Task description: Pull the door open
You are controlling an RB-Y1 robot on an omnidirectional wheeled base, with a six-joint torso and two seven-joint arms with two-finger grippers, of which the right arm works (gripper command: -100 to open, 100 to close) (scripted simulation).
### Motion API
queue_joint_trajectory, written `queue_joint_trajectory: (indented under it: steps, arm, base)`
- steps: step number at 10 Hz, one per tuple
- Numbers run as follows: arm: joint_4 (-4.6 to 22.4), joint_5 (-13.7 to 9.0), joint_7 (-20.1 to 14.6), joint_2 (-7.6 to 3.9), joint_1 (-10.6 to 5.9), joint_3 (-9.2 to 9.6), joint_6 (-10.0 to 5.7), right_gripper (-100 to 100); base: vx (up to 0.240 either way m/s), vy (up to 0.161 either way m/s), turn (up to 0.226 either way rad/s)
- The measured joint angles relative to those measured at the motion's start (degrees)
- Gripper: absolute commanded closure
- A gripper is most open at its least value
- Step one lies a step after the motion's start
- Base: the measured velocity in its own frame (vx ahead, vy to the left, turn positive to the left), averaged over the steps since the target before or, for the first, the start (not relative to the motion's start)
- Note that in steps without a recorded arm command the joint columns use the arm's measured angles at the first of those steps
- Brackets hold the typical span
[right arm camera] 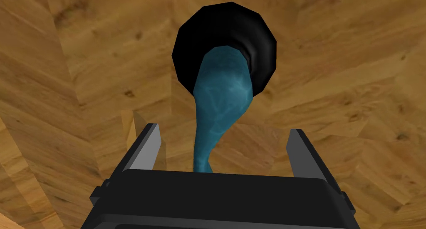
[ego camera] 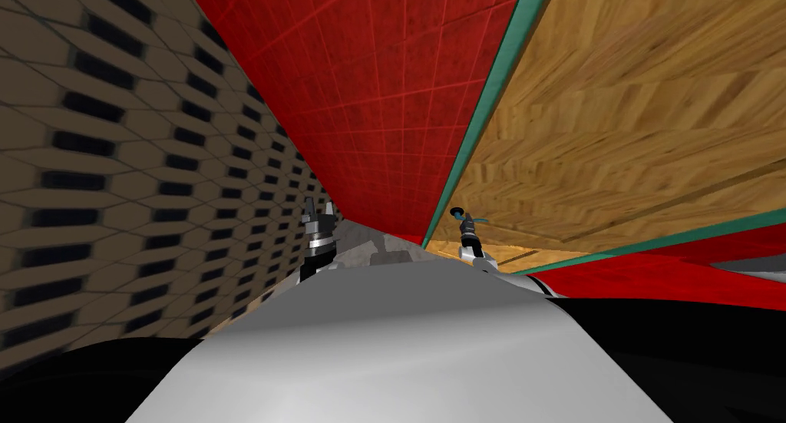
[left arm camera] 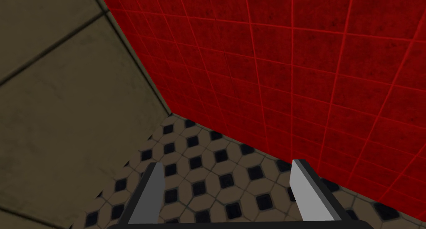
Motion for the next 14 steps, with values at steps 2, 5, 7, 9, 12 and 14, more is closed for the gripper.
queue_joint_trajectory:
  steps: [2, 5, 7, 9, 12, 14]
  arm:
    - [0.1, 0.0, 0.1, 0.02, -0.06, -0.09, -0.01, 100]
    - [0.1, -0.1, 0.0, 0.01, -0.05, -0.12, 0.07, 100]
    - [0.2, -0.1, 0.0, 0.09, 0.05, -0.07, 0.12, 100]
    - [0.6, 0.2, -0.3, -0.13, -0.34, 0.28, -0.13, 100]
    - [0.5, 1.1, -1.4, -0.09, -0.67, 1.92, -0.28, 100]
    - [-3.3, 2.1, -2.3, 0.29, 0.92, 3.6, 1.36, 100]
  base:
    - [0.032, -0.017, 0.003]
    - [-0.021, 0.009, -0.002]
    - [-0.004, 0.001, 0.0]
    - [-0.152, -0.025, 0.051]
    - [-0.213, -0.058, 0.079]
    - [-0.219, -0.054, 0.062]
